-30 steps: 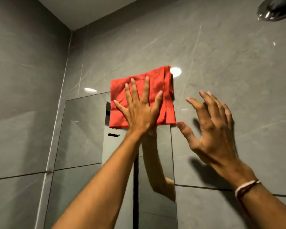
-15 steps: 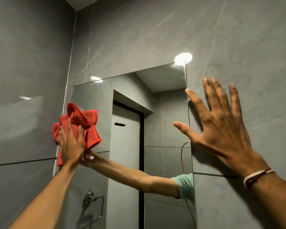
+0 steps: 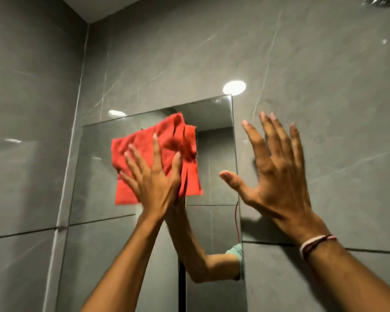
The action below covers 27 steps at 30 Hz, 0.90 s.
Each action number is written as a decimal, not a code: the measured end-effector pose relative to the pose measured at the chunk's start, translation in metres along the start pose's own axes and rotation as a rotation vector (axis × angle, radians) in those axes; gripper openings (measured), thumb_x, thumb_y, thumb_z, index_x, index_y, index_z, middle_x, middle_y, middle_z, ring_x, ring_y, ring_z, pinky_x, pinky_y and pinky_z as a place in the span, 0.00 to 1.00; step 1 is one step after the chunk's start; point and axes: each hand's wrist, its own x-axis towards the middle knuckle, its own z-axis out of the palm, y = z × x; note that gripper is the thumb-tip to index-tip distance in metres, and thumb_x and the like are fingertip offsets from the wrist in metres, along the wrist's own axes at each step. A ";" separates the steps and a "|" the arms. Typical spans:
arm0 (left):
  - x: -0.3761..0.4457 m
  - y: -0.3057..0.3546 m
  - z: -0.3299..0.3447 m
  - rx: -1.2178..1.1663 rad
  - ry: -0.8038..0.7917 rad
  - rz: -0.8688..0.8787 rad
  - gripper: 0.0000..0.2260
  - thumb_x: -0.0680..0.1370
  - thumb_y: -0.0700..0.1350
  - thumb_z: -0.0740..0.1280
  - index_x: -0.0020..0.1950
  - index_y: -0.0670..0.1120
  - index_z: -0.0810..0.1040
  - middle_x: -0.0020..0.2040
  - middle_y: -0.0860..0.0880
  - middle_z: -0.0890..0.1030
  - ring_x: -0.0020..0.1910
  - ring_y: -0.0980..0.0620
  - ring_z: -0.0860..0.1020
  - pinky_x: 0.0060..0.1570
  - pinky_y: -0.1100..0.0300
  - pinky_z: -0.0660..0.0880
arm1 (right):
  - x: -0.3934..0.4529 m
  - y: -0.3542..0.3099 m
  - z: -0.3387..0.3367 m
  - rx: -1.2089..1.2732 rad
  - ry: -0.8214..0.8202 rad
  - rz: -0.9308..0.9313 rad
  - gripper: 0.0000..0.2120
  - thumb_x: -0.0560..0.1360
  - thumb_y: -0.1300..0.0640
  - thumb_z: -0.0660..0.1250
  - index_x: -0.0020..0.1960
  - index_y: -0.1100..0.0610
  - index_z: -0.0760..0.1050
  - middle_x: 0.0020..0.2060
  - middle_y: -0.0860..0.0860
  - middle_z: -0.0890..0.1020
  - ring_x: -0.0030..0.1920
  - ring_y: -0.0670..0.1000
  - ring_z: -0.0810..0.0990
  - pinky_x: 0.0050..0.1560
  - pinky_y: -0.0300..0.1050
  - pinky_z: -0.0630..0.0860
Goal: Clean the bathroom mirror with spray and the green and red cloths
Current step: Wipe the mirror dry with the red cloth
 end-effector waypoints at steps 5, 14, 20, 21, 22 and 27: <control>0.042 0.100 0.012 0.009 -0.021 0.317 0.33 0.79 0.70 0.48 0.82 0.64 0.47 0.84 0.40 0.43 0.83 0.38 0.41 0.76 0.27 0.41 | 0.001 0.003 -0.003 0.123 0.162 0.027 0.48 0.75 0.23 0.50 0.80 0.57 0.63 0.80 0.61 0.65 0.82 0.60 0.61 0.81 0.67 0.54; -0.047 0.067 0.011 0.046 -0.076 0.715 0.26 0.83 0.63 0.48 0.81 0.62 0.53 0.85 0.41 0.50 0.84 0.39 0.45 0.77 0.30 0.45 | -0.004 -0.003 -0.020 0.285 0.246 0.147 0.41 0.76 0.35 0.63 0.74 0.67 0.71 0.74 0.70 0.70 0.76 0.70 0.68 0.83 0.48 0.46; -0.161 0.018 0.014 0.060 -0.117 0.606 0.26 0.84 0.62 0.48 0.82 0.60 0.51 0.84 0.39 0.51 0.83 0.37 0.47 0.76 0.29 0.49 | -0.016 -0.003 -0.016 0.228 0.076 0.146 0.37 0.76 0.40 0.69 0.74 0.66 0.70 0.76 0.69 0.68 0.77 0.69 0.67 0.80 0.34 0.37; -0.184 0.008 0.014 0.064 -0.138 0.578 0.26 0.84 0.61 0.48 0.82 0.59 0.51 0.84 0.39 0.50 0.83 0.37 0.46 0.76 0.29 0.49 | -0.023 -0.003 -0.015 0.203 0.037 0.129 0.40 0.77 0.33 0.61 0.78 0.61 0.67 0.78 0.65 0.66 0.80 0.65 0.64 0.84 0.46 0.41; -0.208 -0.002 0.013 0.061 -0.160 0.550 0.26 0.84 0.61 0.48 0.83 0.59 0.52 0.84 0.40 0.49 0.83 0.36 0.47 0.76 0.29 0.48 | -0.030 -0.004 -0.014 0.184 0.013 0.101 0.42 0.77 0.28 0.55 0.80 0.57 0.64 0.80 0.63 0.64 0.82 0.62 0.61 0.84 0.58 0.45; -0.345 -0.068 0.001 0.089 -0.308 0.366 0.27 0.84 0.60 0.47 0.83 0.57 0.51 0.85 0.42 0.45 0.83 0.35 0.48 0.77 0.30 0.47 | -0.076 -0.028 -0.010 0.121 -0.058 -0.041 0.44 0.74 0.25 0.58 0.80 0.51 0.62 0.80 0.64 0.63 0.82 0.63 0.60 0.81 0.70 0.51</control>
